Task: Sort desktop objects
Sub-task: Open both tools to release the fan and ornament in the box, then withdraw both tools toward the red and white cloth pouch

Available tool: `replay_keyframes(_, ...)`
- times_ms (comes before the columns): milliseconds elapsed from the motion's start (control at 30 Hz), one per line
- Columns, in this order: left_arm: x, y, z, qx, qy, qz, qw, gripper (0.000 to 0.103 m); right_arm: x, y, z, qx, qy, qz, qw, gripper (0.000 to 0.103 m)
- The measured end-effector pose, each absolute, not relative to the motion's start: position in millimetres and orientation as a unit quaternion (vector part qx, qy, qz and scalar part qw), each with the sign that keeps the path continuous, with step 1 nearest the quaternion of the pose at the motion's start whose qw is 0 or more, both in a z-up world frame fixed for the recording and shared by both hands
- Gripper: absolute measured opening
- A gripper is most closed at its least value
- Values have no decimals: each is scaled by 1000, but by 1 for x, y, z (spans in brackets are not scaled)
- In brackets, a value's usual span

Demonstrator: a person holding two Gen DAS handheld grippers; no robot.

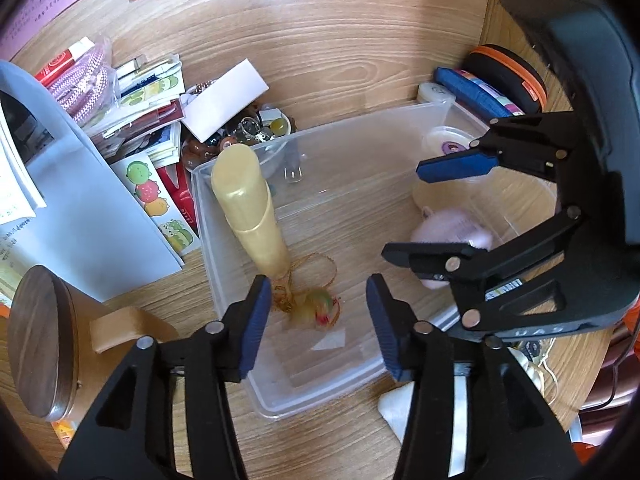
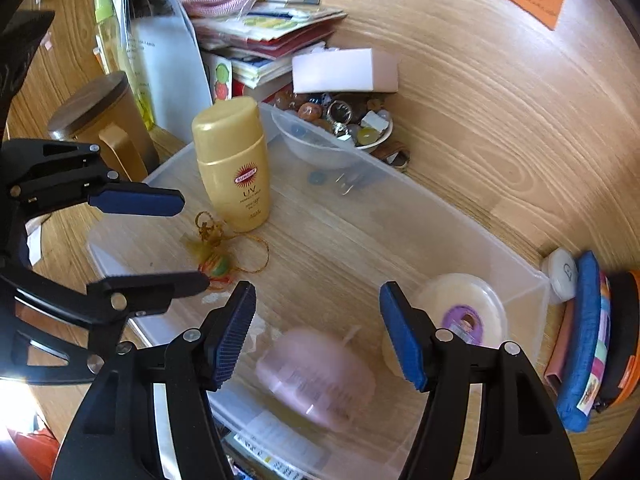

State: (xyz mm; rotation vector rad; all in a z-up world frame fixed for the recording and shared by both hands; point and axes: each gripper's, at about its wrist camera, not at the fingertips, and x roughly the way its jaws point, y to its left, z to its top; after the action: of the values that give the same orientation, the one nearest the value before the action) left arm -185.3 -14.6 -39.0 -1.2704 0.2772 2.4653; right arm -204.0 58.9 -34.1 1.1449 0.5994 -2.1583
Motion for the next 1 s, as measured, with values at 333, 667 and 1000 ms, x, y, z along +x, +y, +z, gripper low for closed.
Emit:
replay_keyframes(333,-170,-18,-22,-428,97,885,157,66,-191,80,-16,416,195,-838,294,63)
replay_keyframes(667,-141,-16,0,-392,107,905,128,86,-165,105,-1,380,191,-862,277,71)
replay_keyframes(1000,-110,-19,20,-365,88,920,113,94,-130,133,12,355,167,-879,271,74)
